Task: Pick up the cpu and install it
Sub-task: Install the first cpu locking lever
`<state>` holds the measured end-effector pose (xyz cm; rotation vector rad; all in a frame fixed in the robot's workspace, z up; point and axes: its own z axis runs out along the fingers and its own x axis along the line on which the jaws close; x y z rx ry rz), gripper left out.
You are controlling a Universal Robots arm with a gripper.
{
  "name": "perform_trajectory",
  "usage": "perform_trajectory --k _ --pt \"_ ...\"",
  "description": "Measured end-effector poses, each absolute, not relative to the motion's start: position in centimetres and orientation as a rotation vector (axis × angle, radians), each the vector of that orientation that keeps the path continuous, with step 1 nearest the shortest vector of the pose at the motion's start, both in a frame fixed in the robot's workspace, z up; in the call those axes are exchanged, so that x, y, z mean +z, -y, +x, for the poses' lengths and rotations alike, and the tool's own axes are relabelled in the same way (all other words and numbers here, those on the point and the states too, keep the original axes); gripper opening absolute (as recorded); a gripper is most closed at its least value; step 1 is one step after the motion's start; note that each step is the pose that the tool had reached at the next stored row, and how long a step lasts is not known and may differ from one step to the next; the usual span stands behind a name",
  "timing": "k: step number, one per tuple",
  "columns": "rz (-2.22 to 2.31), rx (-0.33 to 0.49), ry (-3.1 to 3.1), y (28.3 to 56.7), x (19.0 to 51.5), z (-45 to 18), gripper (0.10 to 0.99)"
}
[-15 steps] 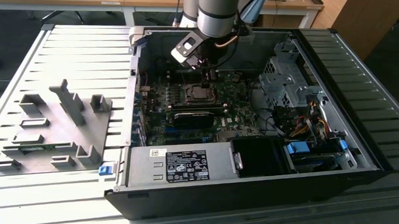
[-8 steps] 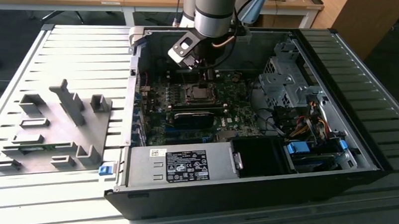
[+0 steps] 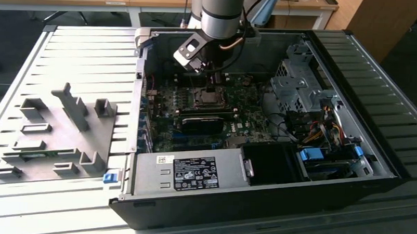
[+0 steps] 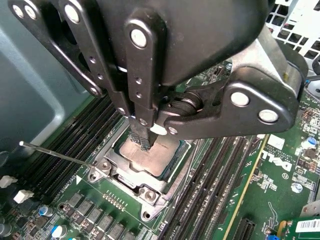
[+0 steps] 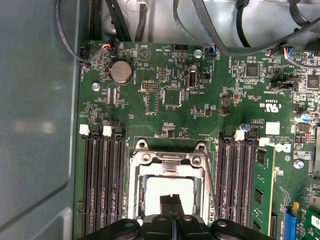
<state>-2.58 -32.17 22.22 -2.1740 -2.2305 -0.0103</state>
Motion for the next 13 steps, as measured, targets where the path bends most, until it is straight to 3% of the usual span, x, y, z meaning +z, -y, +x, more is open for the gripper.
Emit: perform_trajectory --k 13 --pt "-2.174 -0.010 2.230 32.2 23.2 -2.6 0.106"
